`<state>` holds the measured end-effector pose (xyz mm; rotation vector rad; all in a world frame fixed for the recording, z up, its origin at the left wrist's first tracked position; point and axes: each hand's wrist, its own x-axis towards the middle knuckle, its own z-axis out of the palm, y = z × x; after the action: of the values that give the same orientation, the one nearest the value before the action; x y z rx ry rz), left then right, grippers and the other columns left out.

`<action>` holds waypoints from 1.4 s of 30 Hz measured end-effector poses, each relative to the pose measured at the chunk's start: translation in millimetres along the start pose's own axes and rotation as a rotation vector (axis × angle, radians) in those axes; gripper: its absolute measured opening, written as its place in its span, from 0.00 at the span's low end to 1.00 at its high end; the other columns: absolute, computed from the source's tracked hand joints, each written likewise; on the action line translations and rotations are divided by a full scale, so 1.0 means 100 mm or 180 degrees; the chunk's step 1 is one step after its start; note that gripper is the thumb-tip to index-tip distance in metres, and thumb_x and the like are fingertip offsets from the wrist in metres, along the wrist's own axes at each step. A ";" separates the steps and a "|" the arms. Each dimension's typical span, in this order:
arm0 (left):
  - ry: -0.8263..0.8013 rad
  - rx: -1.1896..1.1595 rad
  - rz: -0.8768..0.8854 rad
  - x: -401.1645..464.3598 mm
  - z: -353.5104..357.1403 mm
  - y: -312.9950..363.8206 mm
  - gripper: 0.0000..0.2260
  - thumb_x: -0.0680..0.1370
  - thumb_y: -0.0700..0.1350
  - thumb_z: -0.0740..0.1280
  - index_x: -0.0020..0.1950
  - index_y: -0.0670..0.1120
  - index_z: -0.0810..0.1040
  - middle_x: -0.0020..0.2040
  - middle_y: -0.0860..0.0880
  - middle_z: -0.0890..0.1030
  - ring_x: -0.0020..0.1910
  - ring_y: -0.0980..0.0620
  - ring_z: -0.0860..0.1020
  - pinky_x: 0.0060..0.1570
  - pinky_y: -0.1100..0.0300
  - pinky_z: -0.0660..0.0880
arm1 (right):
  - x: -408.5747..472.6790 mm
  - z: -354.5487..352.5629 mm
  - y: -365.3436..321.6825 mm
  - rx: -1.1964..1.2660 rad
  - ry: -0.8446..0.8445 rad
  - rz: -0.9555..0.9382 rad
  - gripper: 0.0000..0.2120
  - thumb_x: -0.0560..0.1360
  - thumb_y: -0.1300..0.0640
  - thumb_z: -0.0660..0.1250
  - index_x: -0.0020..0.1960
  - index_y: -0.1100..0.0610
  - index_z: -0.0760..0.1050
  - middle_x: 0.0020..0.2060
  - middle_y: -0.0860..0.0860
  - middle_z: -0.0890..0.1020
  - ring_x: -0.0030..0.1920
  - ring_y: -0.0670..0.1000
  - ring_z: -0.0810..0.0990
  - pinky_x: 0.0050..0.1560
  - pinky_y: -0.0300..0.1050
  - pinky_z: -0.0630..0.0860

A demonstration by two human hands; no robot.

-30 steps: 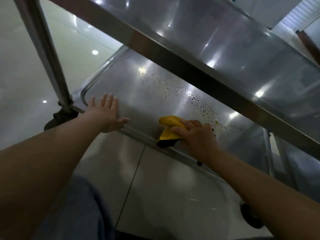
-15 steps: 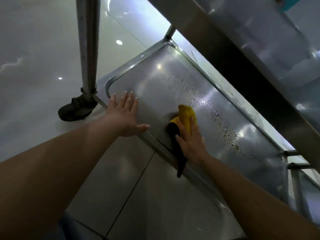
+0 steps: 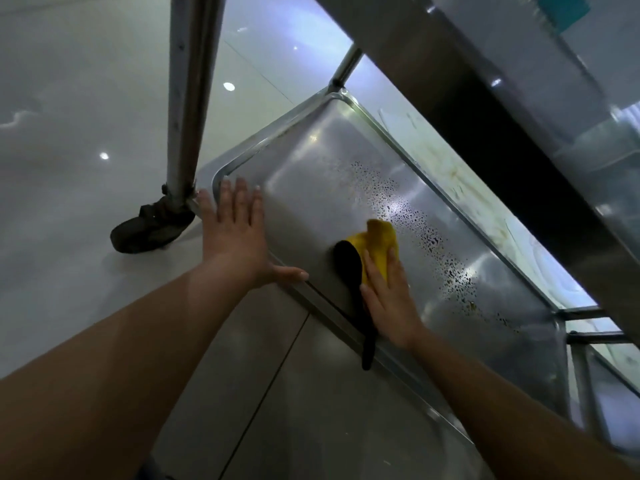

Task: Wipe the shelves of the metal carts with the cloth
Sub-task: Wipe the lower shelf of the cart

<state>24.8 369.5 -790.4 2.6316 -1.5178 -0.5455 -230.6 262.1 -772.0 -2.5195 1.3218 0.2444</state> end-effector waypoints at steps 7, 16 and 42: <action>-0.0238 -0.0122 -0.0033 0.05 -0.02 -0.05 0.69 0.52 0.85 0.51 0.75 0.38 0.32 0.75 0.34 0.33 0.74 0.36 0.30 0.69 0.35 0.32 | 0.03 0.05 -0.26 0.0427 -0.0250 0.0818 0.26 0.82 0.45 0.52 0.77 0.39 0.45 0.77 0.49 0.37 0.76 0.56 0.35 0.74 0.66 0.41; -0.0236 -0.0037 -0.0141 0.16 0.03 -0.02 0.71 0.50 0.85 0.53 0.75 0.39 0.31 0.75 0.35 0.32 0.73 0.36 0.28 0.61 0.36 0.23 | 1.52 -0.07 -1.58 0.0550 -0.0249 0.0172 0.24 0.81 0.42 0.48 0.76 0.36 0.49 0.77 0.46 0.36 0.76 0.55 0.34 0.70 0.70 0.38; -0.0270 0.0001 -0.0165 0.05 -0.04 0.06 0.68 0.54 0.84 0.55 0.76 0.39 0.34 0.76 0.36 0.34 0.74 0.37 0.31 0.69 0.35 0.33 | 0.98 -0.16 -0.66 -0.0362 -0.0097 -0.0280 0.25 0.81 0.46 0.54 0.75 0.36 0.51 0.77 0.48 0.38 0.77 0.57 0.40 0.72 0.68 0.49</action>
<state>23.1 362.0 -786.5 2.6874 -1.4749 -0.6692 -120.6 215.8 -772.7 -2.6491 1.2143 0.3470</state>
